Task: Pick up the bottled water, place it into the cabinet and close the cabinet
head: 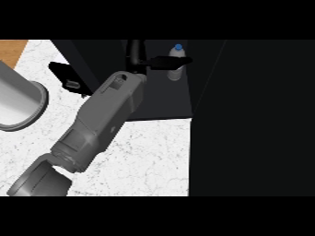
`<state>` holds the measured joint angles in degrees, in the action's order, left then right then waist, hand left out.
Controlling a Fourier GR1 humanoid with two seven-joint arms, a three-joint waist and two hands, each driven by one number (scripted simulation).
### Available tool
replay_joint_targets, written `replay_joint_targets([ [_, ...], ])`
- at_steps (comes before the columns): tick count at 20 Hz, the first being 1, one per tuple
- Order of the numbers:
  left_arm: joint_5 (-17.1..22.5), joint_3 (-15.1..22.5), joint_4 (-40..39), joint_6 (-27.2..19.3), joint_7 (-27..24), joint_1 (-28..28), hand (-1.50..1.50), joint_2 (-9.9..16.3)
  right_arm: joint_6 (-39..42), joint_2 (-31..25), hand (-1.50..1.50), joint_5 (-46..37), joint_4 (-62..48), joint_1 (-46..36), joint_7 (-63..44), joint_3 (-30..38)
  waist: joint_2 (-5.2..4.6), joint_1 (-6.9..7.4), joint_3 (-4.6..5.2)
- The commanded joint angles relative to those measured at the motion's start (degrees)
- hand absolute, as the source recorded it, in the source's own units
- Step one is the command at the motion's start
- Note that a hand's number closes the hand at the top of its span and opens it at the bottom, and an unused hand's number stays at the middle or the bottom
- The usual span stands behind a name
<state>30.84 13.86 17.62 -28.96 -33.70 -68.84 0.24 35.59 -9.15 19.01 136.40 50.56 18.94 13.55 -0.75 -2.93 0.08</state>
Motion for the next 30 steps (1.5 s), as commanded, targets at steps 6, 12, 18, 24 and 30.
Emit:
replay_joint_targets([
  [6, 4.83, 3.74, 11.25, 6.49, 2.54, 4.45, -1.50, -0.24, -1.36, -1.73, -1.50, 6.68, 4.84, -0.42, -4.82, 2.25, 0.80, 1.46, -0.04],
  [12, 5.03, 8.70, 22.13, 5.44, 4.58, 14.09, -1.50, -0.24, -1.25, 1.08, -1.50, 5.39, 9.59, 3.56, -6.24, -1.65, 1.26, 2.68, -0.01],
  [18, 2.87, 12.74, 36.81, 2.97, 6.61, 24.55, -1.50, -0.24, -1.48, 2.65, -1.50, 1.26, 8.39, 2.76, -5.98, -3.89, 1.36, 3.43, -0.03],
  [24, 1.36, 18.65, 52.36, 1.18, 9.90, 36.73, -1.50, 1.88, -5.42, 1.98, -1.50, 2.38, 10.69, 0.61, -9.15, -3.77, 1.26, 4.26, 0.01],
  [30, 0.23, 21.52, 66.23, 0.80, 10.91, 47.94, -1.50, 6.44, -2.58, 0.45, -1.50, 1.05, 10.74, 1.27, -9.61, -6.66, 1.10, 3.75, 0.00],
])
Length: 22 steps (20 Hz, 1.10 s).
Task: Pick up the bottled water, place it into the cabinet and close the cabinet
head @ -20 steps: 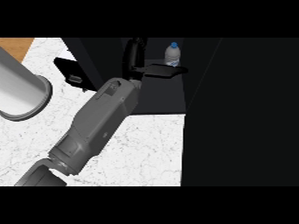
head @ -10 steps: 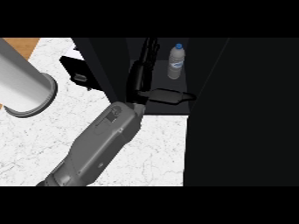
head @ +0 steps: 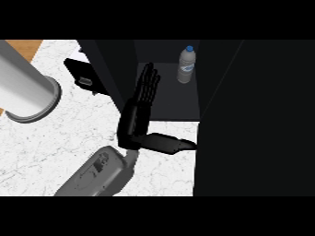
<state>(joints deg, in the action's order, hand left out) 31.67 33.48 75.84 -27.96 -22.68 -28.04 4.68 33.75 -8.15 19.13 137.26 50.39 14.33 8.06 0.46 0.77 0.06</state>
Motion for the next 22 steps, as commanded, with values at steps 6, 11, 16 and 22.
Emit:
replay_joint_targets([
  [6, -1.27, 2.87, 17.62, -1.16, 1.87, 14.31, -1.50, 7.34, 6.02, -7.40, 1.50, -0.79, 8.94, 0.18, -6.31, -5.37, 0.00, 0.42, 0.01],
  [11, -0.68, 2.94, 22.38, 1.67, 0.23, 21.21, -1.50, 11.18, 4.70, -6.77, 1.50, -6.36, 11.89, -0.57, -11.64, -15.47, -0.32, 0.31, 0.10],
  [16, -2.04, 2.62, 27.89, 0.94, -2.44, 28.60, -1.50, 14.94, 4.47, -6.87, 1.50, -9.22, 15.35, 1.60, -14.08, -22.95, -0.03, 0.01, 0.20],
  [22, 1.84, -2.24, 31.13, 4.65, -1.88, 31.44, -1.50, 19.05, 2.28, -5.43, 1.50, -14.96, 15.44, -3.01, -17.03, -31.38, -0.07, -0.27, 0.33],
])
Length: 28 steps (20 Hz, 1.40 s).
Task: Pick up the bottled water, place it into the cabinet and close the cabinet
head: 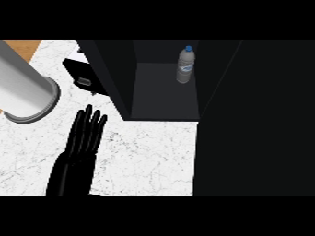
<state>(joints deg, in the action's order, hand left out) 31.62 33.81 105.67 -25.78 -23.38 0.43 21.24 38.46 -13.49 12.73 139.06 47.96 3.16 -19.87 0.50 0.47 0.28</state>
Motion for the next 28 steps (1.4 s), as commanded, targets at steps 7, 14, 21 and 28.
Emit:
replay_joint_targets([
  [7, 2.96, -3.79, 6.65, 3.77, -3.45, 10.10, -1.50, 4.80, -6.41, 4.80, 1.50, -20.23, 11.71, -7.14, -10.84, -18.81, 0.13, 0.51, 0.10],
  [14, 5.36, -8.90, 6.64, 7.42, -4.52, 12.21, -1.50, 8.49, -9.07, 7.93, 1.50, -23.98, 8.42, -18.15, -18.54, -25.40, 0.07, 1.46, 0.34],
  [21, 7.04, -10.47, 7.81, 10.86, -6.10, 15.68, -1.50, 10.13, -13.25, 13.18, 1.50, -25.15, 4.13, -30.00, -26.55, -27.51, 0.06, 2.02, 0.48],
  [28, 9.24, -12.89, 7.15, 13.87, -6.64, 16.96, -1.50, 11.34, -19.40, 13.17, 1.50, -25.66, -1.93, -40.66, -29.81, -28.61, -0.18, 1.53, 0.45],
])
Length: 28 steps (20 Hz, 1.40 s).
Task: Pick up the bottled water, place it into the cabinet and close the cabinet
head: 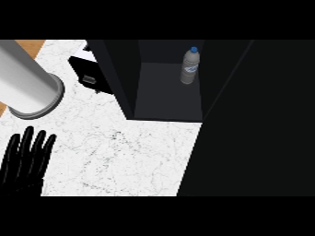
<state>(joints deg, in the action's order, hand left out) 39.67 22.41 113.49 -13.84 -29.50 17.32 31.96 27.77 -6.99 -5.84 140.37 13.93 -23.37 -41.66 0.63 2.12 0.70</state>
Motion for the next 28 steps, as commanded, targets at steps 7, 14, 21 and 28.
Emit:
replay_joint_targets([
  [7, 2.30, -2.76, -0.91, 4.12, -0.37, 1.16, -1.50, 2.19, -8.93, 6.53, 1.50, -5.25, -5.11, -11.06, -4.44, -5.83, -0.54, 0.47, 0.11],
  [14, 2.43, -3.21, 0.13, 5.51, -1.23, 2.96, -1.50, 2.90, -8.51, 6.47, 1.50, -3.22, -6.47, -12.48, -4.54, -4.30, -0.67, 2.49, 0.09],
  [21, 3.04, -3.82, 0.03, 6.76, -1.35, 2.48, -1.50, 3.13, -8.81, 6.47, 1.50, 0.92, -7.09, -11.61, -4.02, -2.81, -1.58, 3.33, 0.12],
  [28, 3.66, -5.10, 0.16, 9.13, -2.04, 1.39, -1.50, 3.97, -5.33, 6.50, 1.50, 11.07, -11.46, -9.53, -6.05, -4.73, -2.99, 6.26, 0.22],
])
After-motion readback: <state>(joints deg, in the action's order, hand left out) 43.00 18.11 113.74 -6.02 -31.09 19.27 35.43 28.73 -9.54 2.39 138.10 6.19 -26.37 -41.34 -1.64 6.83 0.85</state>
